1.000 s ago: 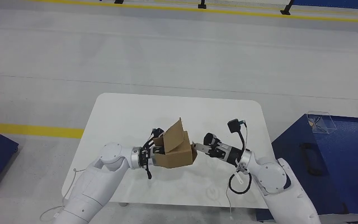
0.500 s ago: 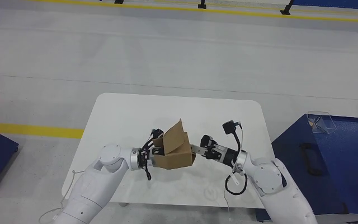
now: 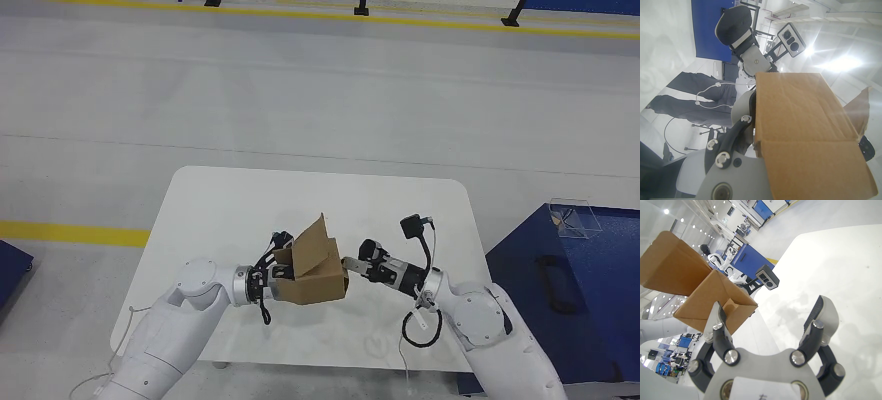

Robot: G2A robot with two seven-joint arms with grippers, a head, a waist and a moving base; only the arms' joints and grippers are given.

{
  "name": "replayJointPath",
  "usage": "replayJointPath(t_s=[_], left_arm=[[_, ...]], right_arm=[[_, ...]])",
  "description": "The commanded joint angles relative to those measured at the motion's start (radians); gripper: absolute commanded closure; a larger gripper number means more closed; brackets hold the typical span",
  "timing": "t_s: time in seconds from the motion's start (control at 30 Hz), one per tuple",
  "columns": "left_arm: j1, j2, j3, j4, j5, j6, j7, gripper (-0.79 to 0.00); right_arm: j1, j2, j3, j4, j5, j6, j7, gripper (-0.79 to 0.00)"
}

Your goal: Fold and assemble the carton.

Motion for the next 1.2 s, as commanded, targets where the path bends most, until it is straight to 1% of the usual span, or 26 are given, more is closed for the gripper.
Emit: replayJointPath(t_s=[0.0, 0.1, 0.2, 0.43, 0.67, 0.8, 0.87, 1.1, 1.17], left_arm=[[-0.001, 0.0, -0.001, 0.002, -0.001, 0.0, -0.002, 0.0], [-0.001, 0.0, -0.002, 0.003, -0.003, 0.0, -0.006, 0.0], [-0.002, 0.0, -0.002, 0.005, -0.001, 0.003, -0.004, 0.0], [-0.008, -0.003, 0.01, 0.004, 0.01, 0.005, 0.003, 0.0], [-0.012, -0.004, 0.013, 0.013, 0.008, 0.002, -0.002, 0.0], [-0.011, -0.004, 0.011, 0.019, 0.004, -0.005, -0.008, 0.0], [-0.011, -0.004, 0.01, 0.021, 0.004, -0.014, -0.015, 0.0], [-0.012, -0.004, 0.01, 0.021, 0.008, -0.02, -0.019, 0.0], [-0.012, -0.004, 0.01, 0.021, 0.008, -0.02, -0.019, 0.0]], right_arm=[[-0.005, 0.003, 0.018, 0.01, 0.01, 0.005, 0.006, -0.785], [-0.009, 0.006, 0.026, 0.027, 0.027, 0.02, 0.035, -0.785], [-0.009, 0.005, 0.009, 0.034, 0.024, 0.019, 0.051, -0.785], [0.004, -0.001, -0.031, 0.023, 0.026, 0.016, 0.043, -0.785], [0.013, -0.003, -0.044, 0.03, 0.023, 0.017, 0.039, -0.785], [0.016, -0.004, -0.041, 0.041, 0.041, 0.015, 0.034, -0.785], [0.016, -0.005, -0.038, 0.049, 0.089, 0.029, 0.038, -0.785], [0.016, -0.005, -0.038, 0.049, 0.089, 0.029, 0.038, -0.785], [0.008, -0.003, -0.008, 0.059, 0.126, 0.05, 0.018, -0.785]])
